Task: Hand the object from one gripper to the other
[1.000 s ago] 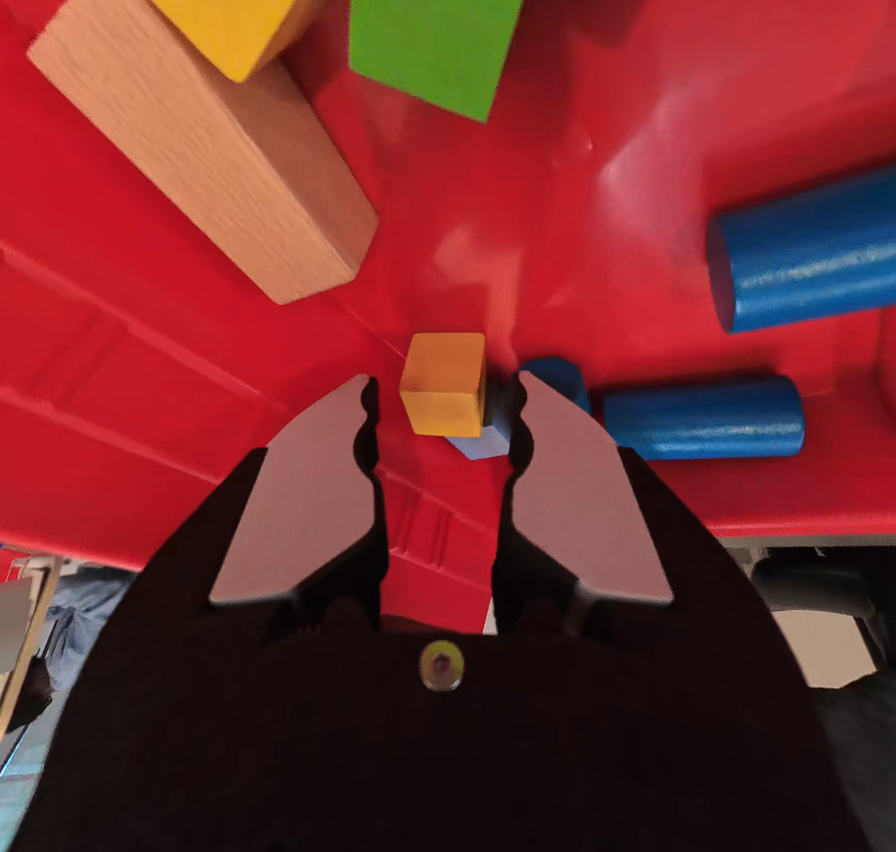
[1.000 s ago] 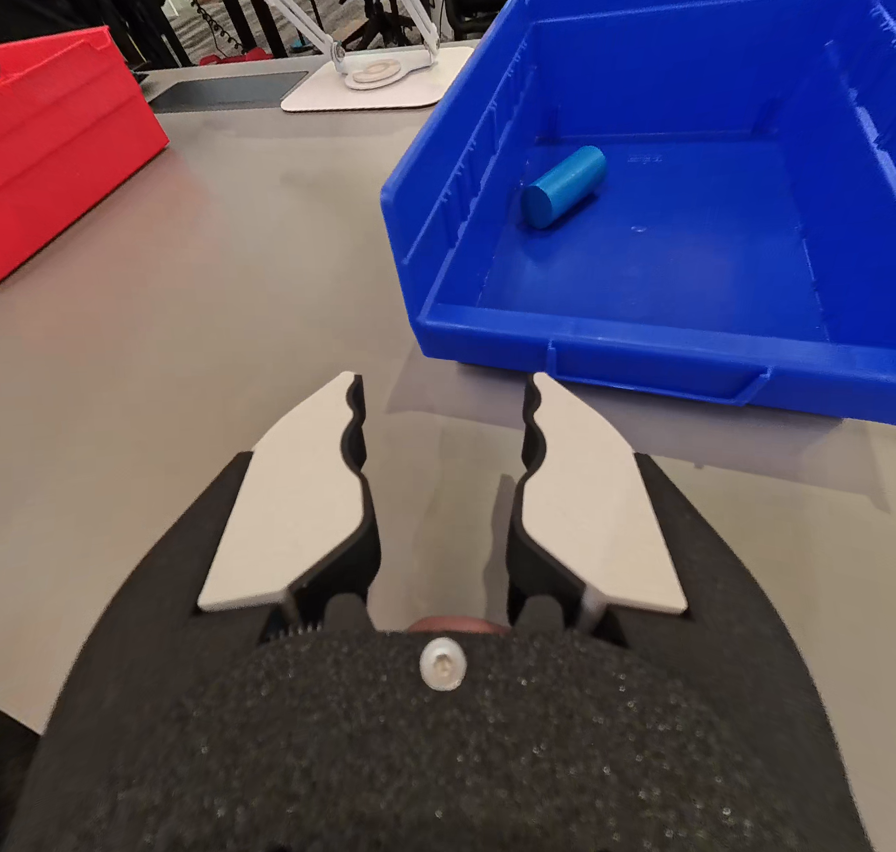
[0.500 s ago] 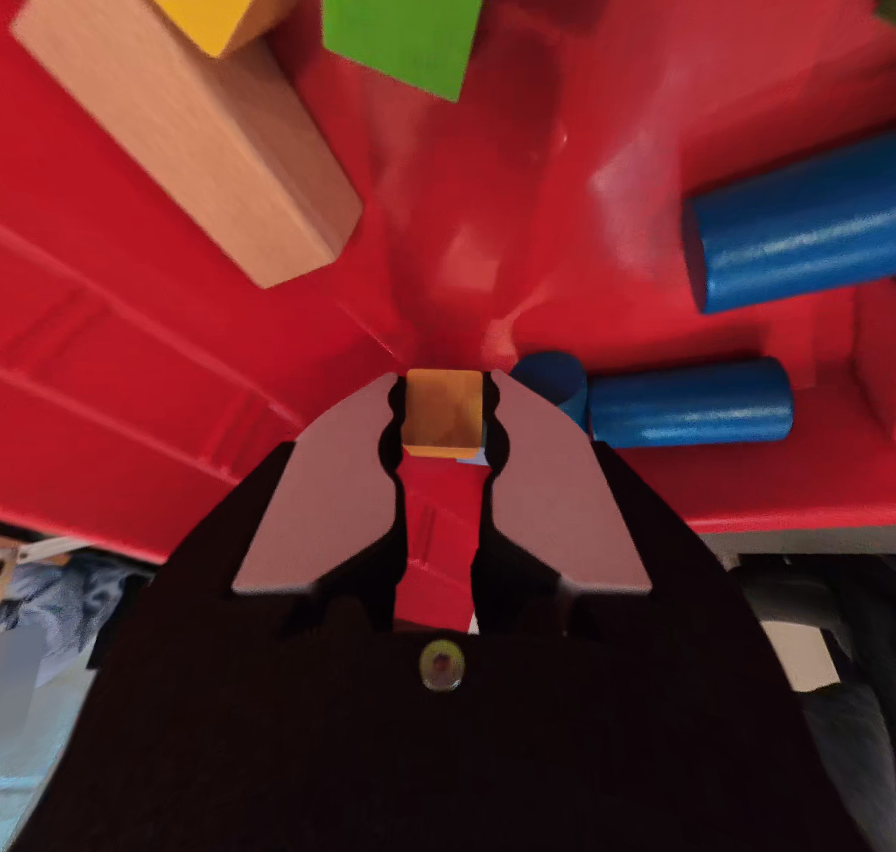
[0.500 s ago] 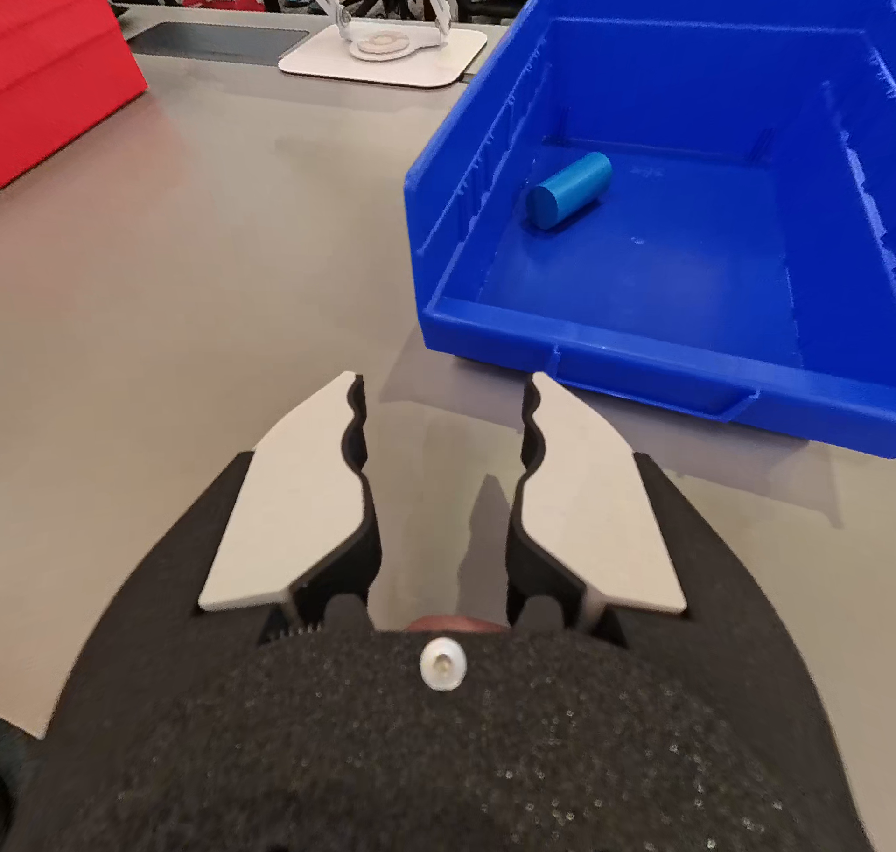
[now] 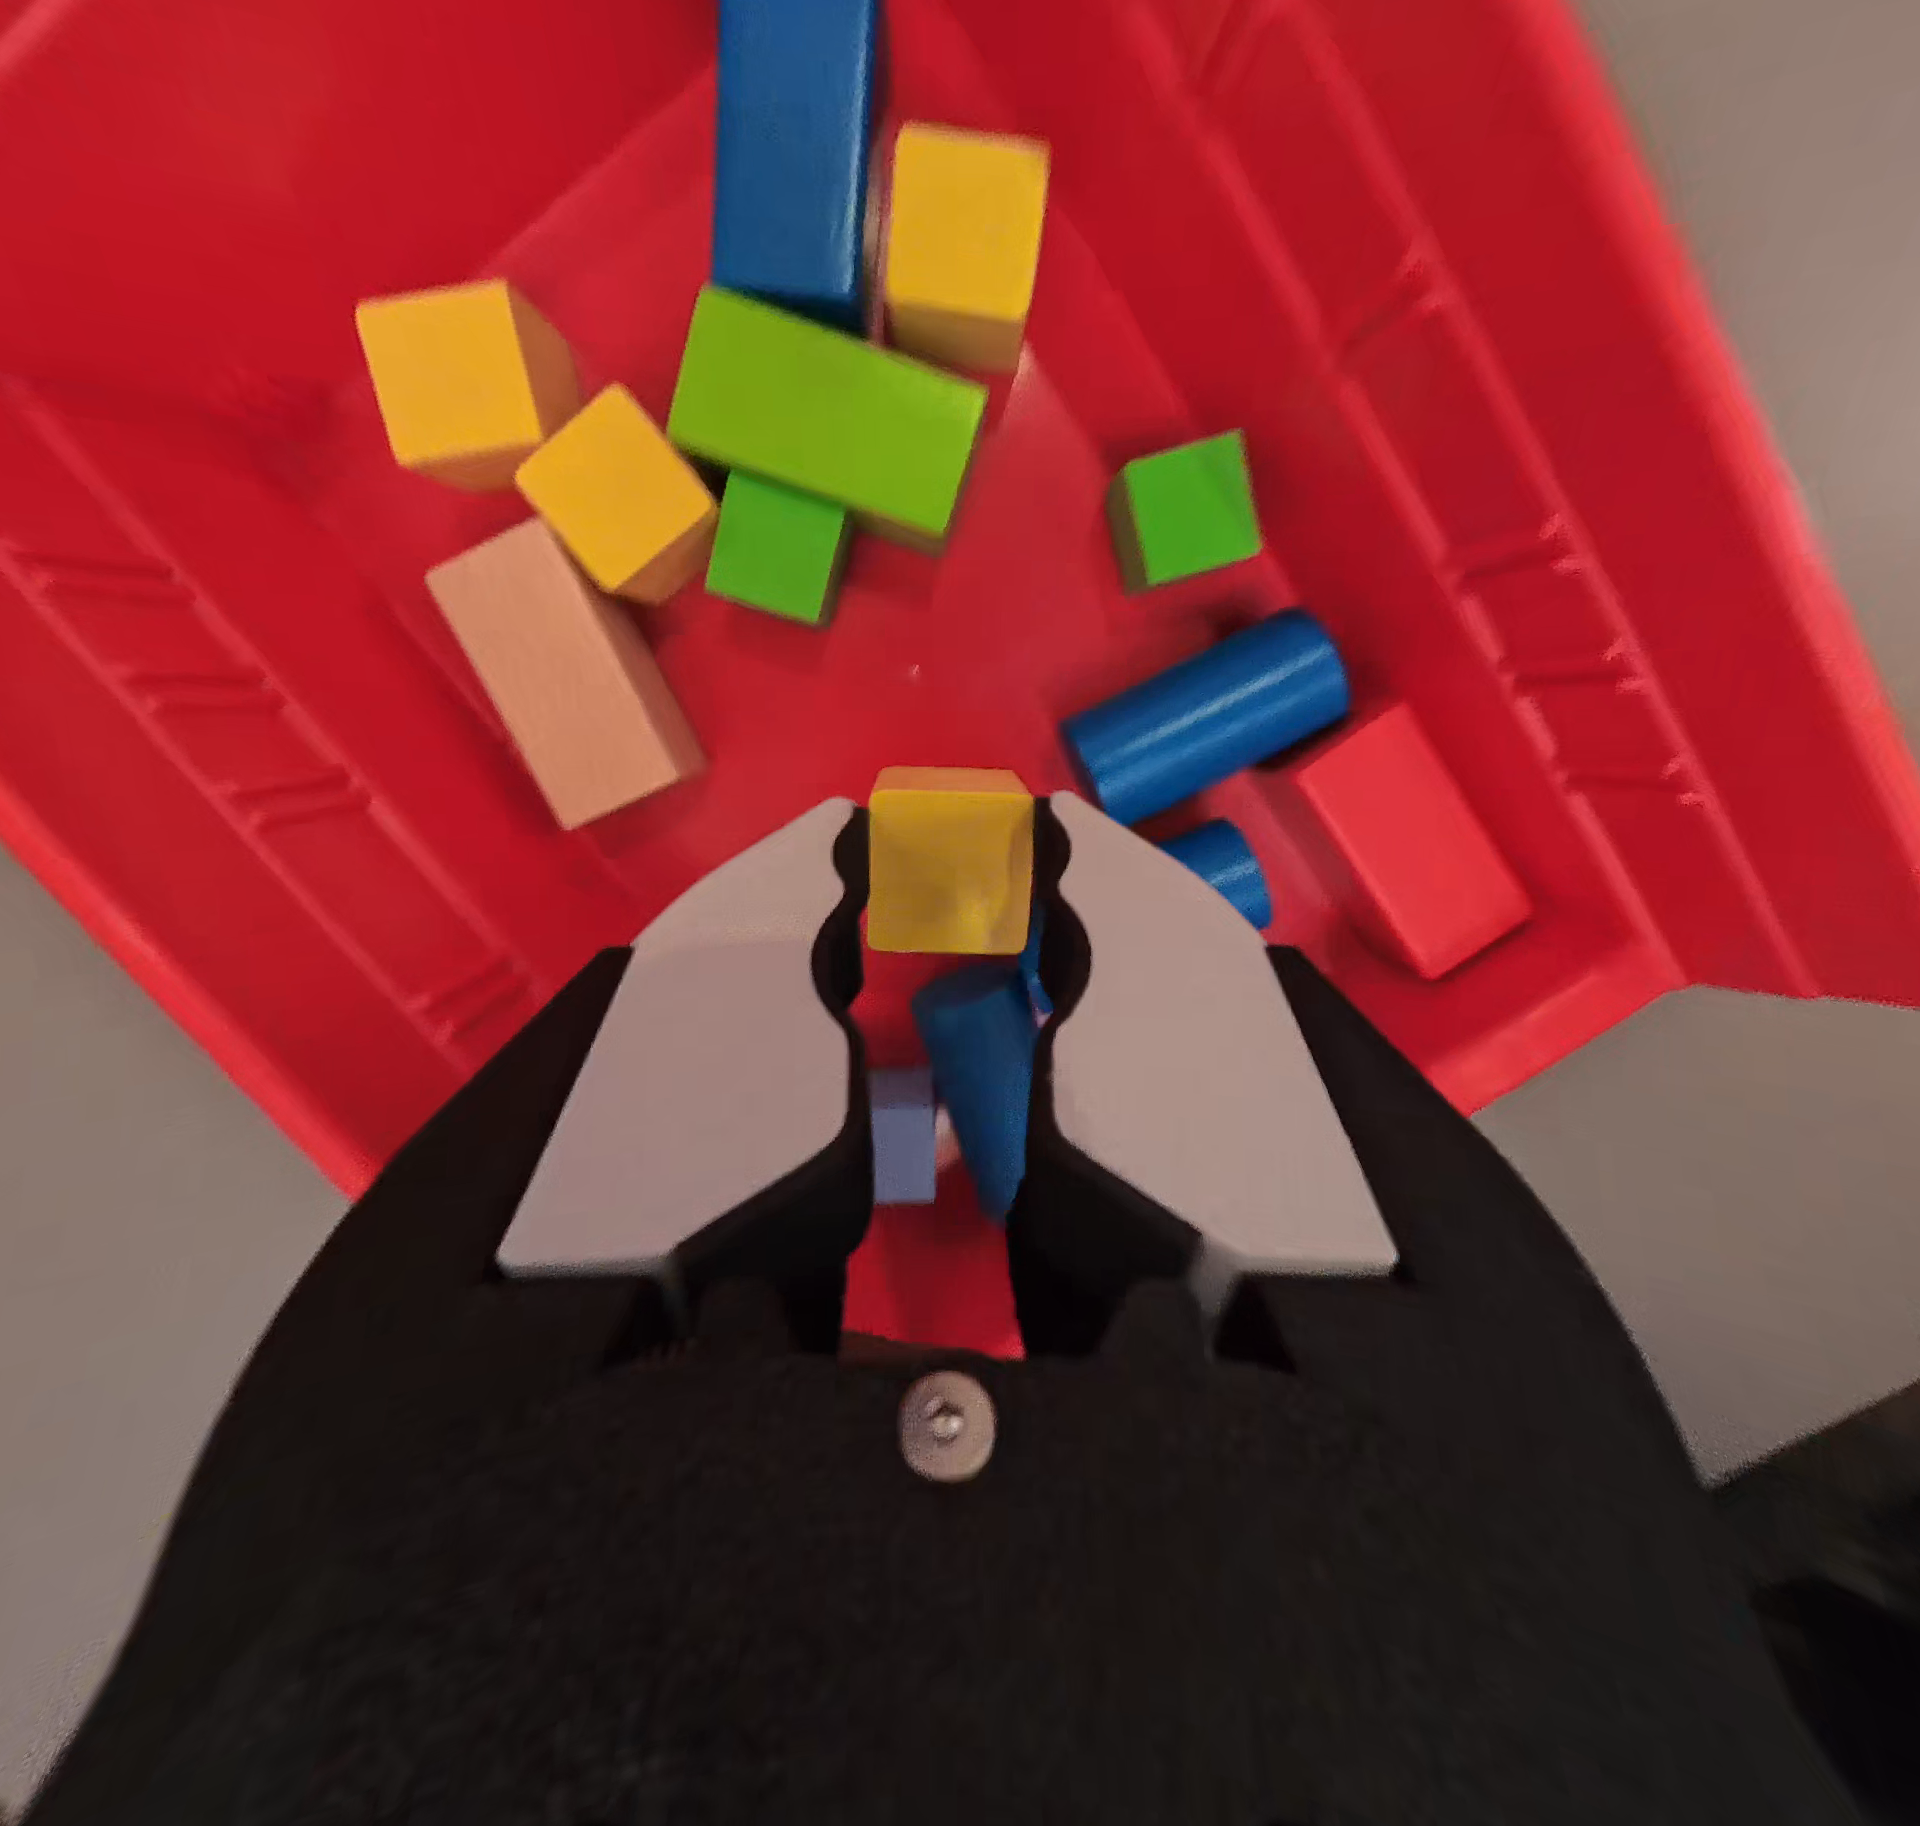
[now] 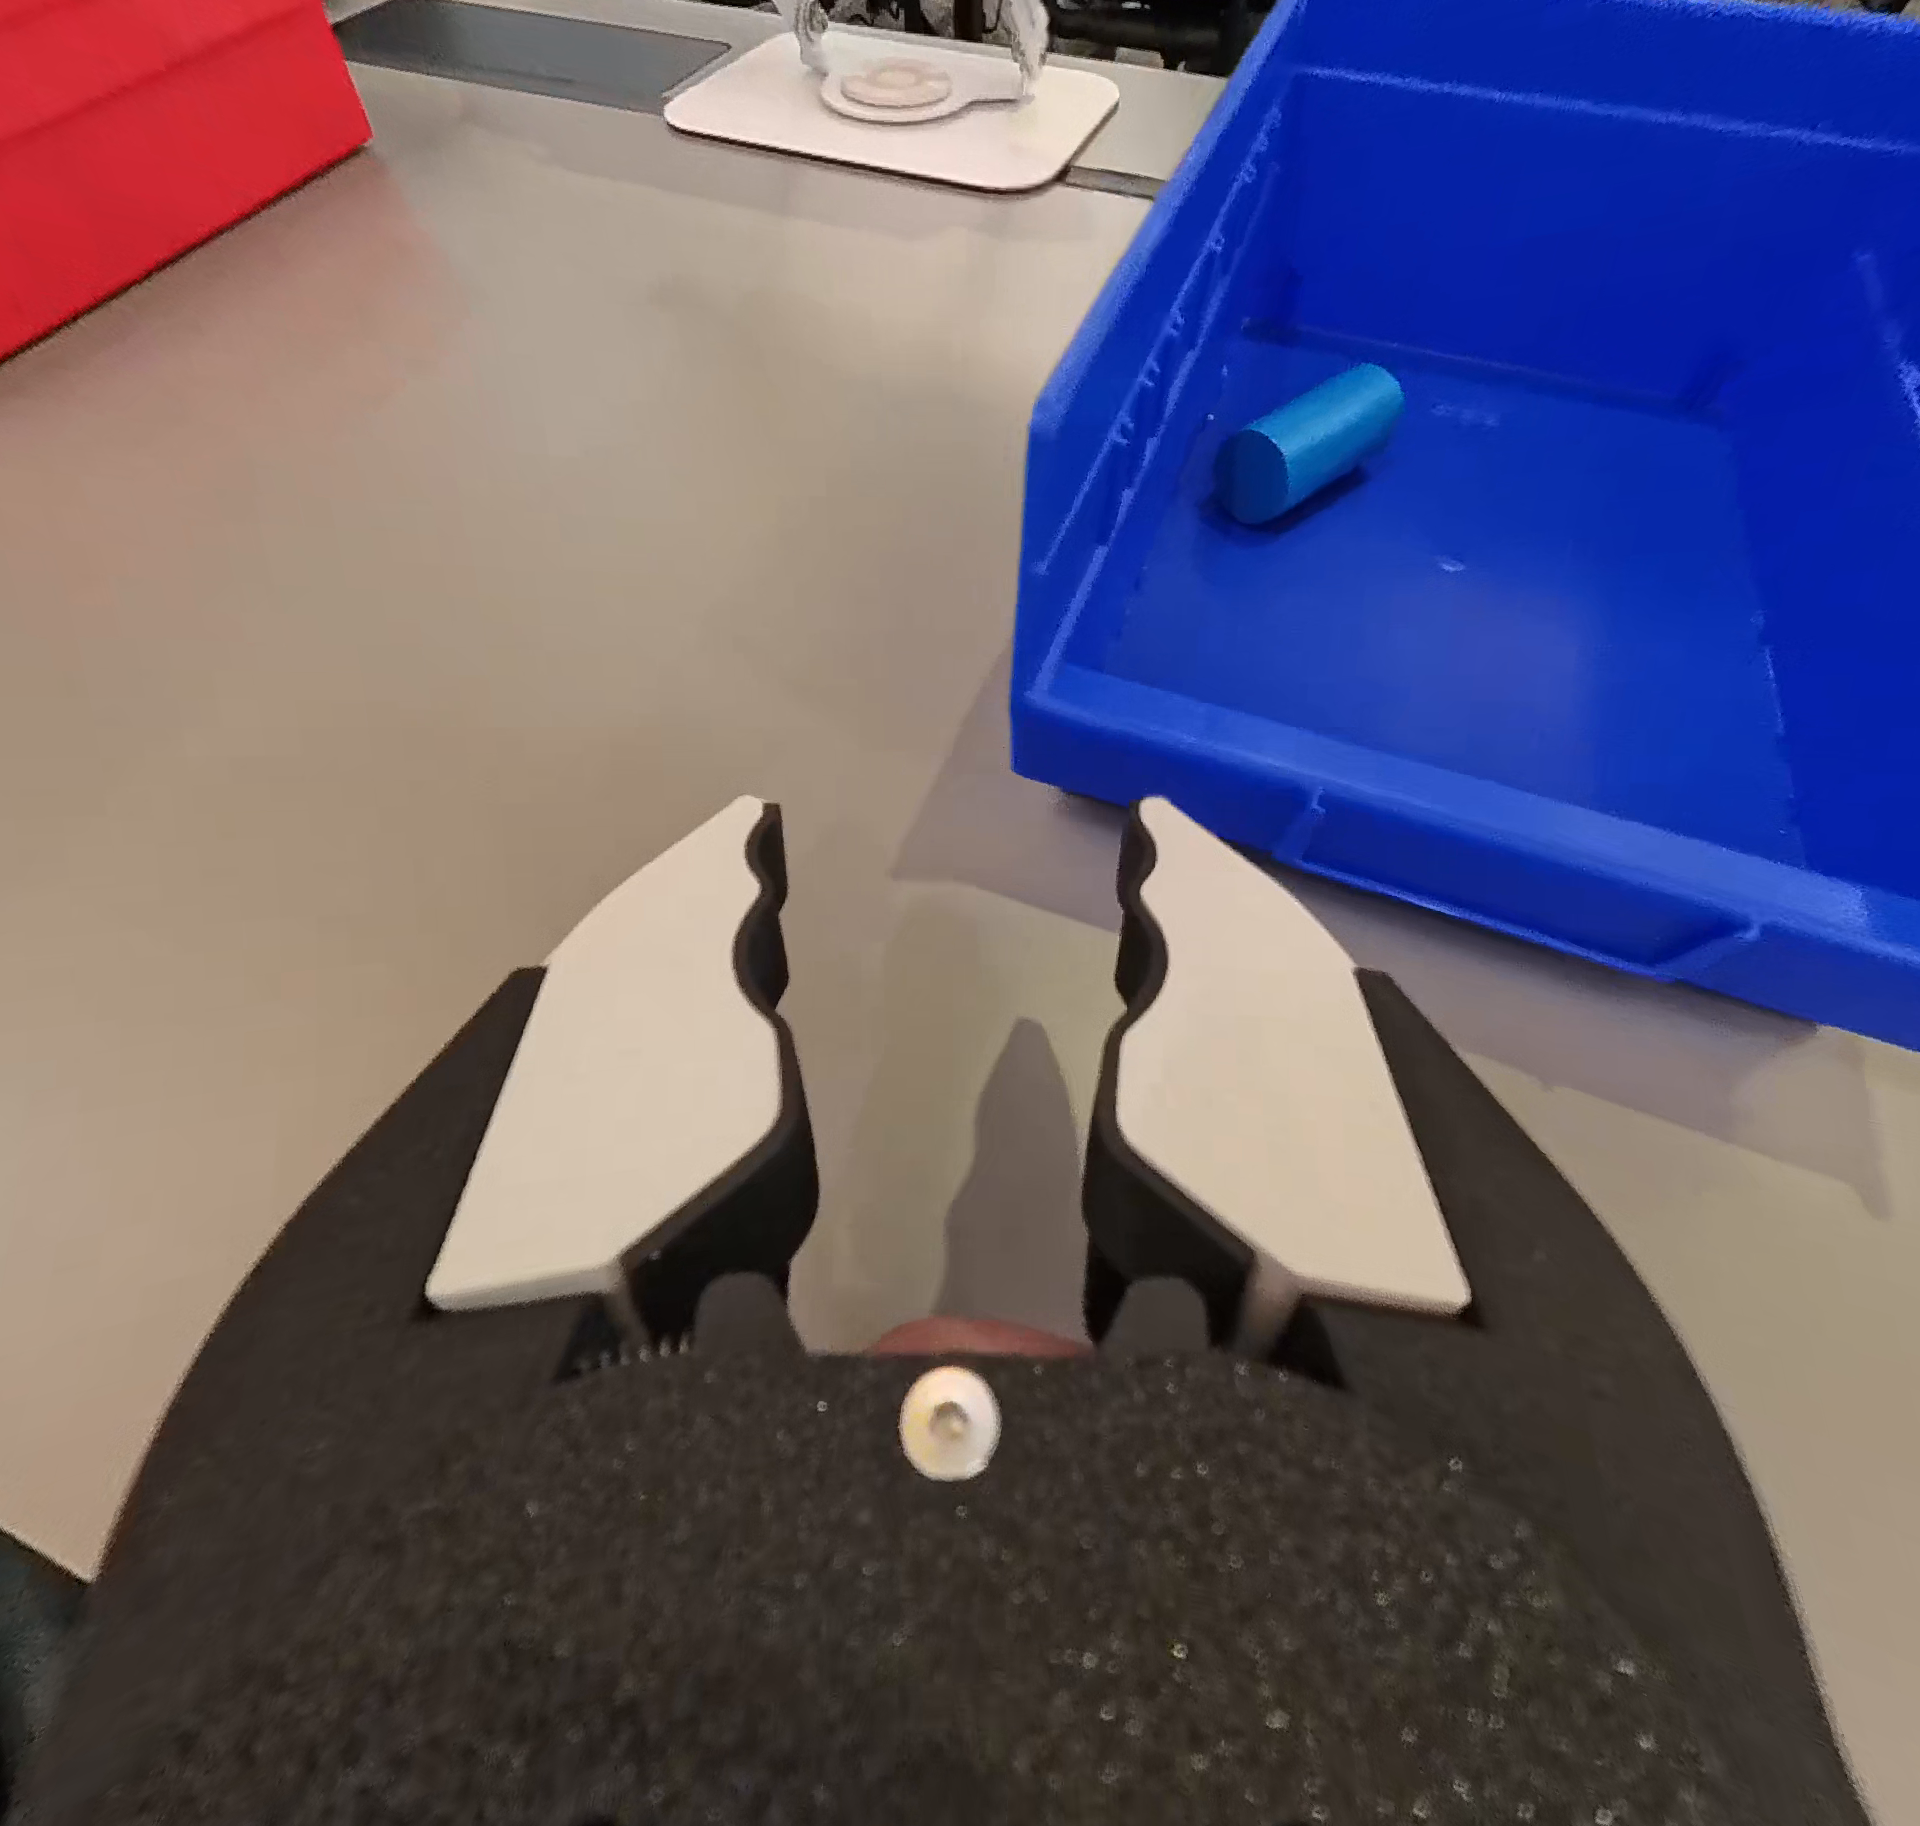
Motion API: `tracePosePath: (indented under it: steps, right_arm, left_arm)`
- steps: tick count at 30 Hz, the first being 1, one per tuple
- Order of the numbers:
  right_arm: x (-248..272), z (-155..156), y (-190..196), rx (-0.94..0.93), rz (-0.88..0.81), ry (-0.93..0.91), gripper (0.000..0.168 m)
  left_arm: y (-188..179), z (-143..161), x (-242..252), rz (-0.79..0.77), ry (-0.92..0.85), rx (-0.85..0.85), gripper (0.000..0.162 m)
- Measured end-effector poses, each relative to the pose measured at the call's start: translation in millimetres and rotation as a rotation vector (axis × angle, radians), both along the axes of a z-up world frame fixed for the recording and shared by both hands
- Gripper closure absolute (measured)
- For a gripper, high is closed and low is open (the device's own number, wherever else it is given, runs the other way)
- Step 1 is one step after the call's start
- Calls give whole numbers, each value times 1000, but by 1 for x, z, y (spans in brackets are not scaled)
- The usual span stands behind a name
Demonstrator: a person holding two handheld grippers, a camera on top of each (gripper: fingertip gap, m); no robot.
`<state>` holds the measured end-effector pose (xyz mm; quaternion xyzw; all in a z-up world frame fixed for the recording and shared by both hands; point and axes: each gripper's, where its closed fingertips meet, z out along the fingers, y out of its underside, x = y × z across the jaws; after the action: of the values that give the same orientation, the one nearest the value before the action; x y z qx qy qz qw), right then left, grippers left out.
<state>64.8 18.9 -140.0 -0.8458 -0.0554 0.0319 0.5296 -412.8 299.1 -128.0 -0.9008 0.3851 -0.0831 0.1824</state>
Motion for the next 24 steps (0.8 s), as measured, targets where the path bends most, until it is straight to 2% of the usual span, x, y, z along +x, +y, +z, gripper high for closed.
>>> tracePosePath:
  steps: [3, 5, 10, 12, 17, 22, 24]
  right_arm:
    - [-17, 9, 3, 23, 45, 21, 108]
    - [-42, 24, 8, 75, 143, 51, 112]
    - [-132, 72, 37, 263, 496, -79, 108]
    - [-173, 89, 56, 336, 616, -139, 107]
    - [-247, 120, 98, 466, 768, -155, 103]
    - [-258, 139, 106, 594, 758, -137, 107]
    - [-255, 137, 103, 588, 774, -148, 125]
  left_arm:
    - [-2, 13, 19, -18, -143, 90, 133]
    - [-9, 31, 31, -3, -302, 96, 133]
    - [-51, 109, 80, 6, -872, -13, 133]
    - [-73, 132, 105, -9, -1039, -82, 133]
    - [-129, 153, 172, -26, -1295, -342, 133]
    - [-170, 146, 220, -69, -1358, -544, 133]
    - [-180, 143, 231, -95, -1363, -591, 133]
